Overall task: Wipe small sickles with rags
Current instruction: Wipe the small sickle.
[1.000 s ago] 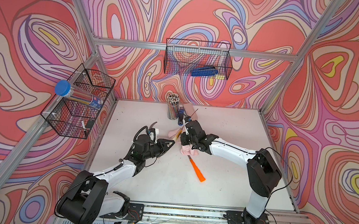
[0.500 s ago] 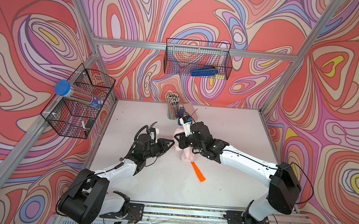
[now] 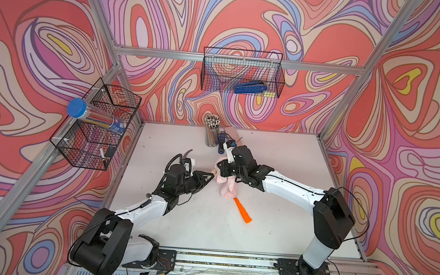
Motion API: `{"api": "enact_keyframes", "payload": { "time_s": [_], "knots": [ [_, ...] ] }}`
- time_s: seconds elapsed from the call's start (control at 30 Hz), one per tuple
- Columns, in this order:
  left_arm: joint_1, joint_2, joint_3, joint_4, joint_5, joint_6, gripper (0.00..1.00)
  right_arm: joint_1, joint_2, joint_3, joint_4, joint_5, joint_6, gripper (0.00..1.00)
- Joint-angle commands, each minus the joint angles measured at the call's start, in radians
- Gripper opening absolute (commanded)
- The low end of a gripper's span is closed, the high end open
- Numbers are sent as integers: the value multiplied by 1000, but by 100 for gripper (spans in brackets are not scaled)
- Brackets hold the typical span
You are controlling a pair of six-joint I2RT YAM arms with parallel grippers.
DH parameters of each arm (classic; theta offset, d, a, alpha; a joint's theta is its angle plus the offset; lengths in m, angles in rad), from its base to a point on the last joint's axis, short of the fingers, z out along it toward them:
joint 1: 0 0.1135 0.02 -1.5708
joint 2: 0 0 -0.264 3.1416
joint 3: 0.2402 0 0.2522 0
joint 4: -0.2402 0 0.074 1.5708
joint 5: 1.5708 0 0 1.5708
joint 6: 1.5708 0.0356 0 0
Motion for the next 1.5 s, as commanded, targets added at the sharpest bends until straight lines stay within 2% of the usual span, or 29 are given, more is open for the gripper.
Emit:
{"api": "enact_keyframes", "payload": {
  "time_s": [0.0,0.2,0.37,0.5,0.6,0.8,0.9,1.0,1.13,1.2,1.33,1.47],
  "knots": [
    [-6,-51,16,20,10,25,0,-55,4,14,-33,52,9,0],
    [-7,-63,4,52,18,1,0,-75,-14,8,-44,98,-11,0],
    [5,-91,0,28,6,11,0,-69,-18,-2,-16,-4,15,0],
    [31,-118,-45,114,12,-36,0,-17,-3,7,7,-54,27,0],
    [38,-130,-29,79,15,-17,0,23,46,30,29,-124,31,0],
    [38,-86,-43,175,49,-66,0,94,64,48,60,-173,-5,0],
    [40,-69,-31,157,54,-55,0,102,77,47,88,-223,1,0],
    [40,-56,-40,193,61,-75,0,102,90,43,85,-201,17,0],
    [41,-69,-41,185,53,-71,0,88,75,41,43,-81,20,0],
    [40,-82,-34,143,49,-51,0,54,67,29,30,-57,34,0],
    [39,-121,-52,166,43,-66,0,-53,24,-37,53,-59,82,0],
    [39,-167,-18,40,25,-10,0,-87,-42,-34,20,16,22,0]
  ]
}}
